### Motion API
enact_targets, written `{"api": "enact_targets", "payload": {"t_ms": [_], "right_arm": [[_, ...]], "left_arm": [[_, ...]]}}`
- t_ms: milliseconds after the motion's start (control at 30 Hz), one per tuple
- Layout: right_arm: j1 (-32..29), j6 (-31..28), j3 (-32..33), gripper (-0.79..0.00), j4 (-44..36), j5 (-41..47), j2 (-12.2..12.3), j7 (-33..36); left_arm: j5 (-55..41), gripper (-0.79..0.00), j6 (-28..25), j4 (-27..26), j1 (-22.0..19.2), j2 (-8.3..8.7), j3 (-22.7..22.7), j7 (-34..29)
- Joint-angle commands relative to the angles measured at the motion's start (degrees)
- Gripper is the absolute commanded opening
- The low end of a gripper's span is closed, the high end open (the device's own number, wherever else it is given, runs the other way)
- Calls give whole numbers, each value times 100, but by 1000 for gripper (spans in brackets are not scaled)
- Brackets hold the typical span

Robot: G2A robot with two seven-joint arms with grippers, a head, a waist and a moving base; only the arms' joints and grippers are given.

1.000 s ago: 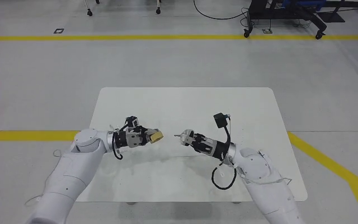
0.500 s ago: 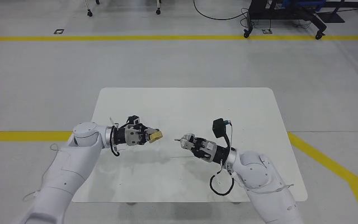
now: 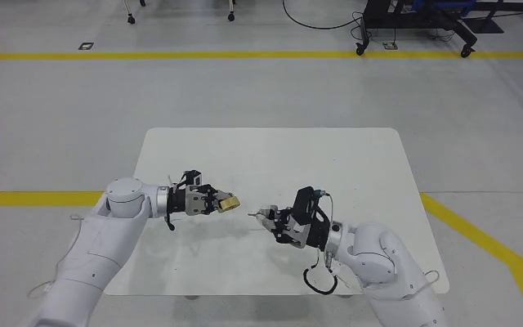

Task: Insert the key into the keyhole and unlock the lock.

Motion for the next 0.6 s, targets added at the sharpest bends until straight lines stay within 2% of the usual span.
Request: {"api": "enact_targets", "payload": {"t_ms": [0,133,367,567], "right_arm": [[-214,119,-65,-785,-428,-1300,18,-273],[-670,222,-311,-785,-965,-3297,69,-964],[-975,631,-579,-785,-1102,-4952,120,-1657],[-1030,809,-834,-785,-1055,-5927,155,-2288]], "left_arm": [[48,-785,100,-144,56,8,48,-37],[6,-785,325,-310,122,19,116,-214],[189,-785,578,-478,158,68,116,24],[280,-785,732,-660,233,83,202,172]]}}
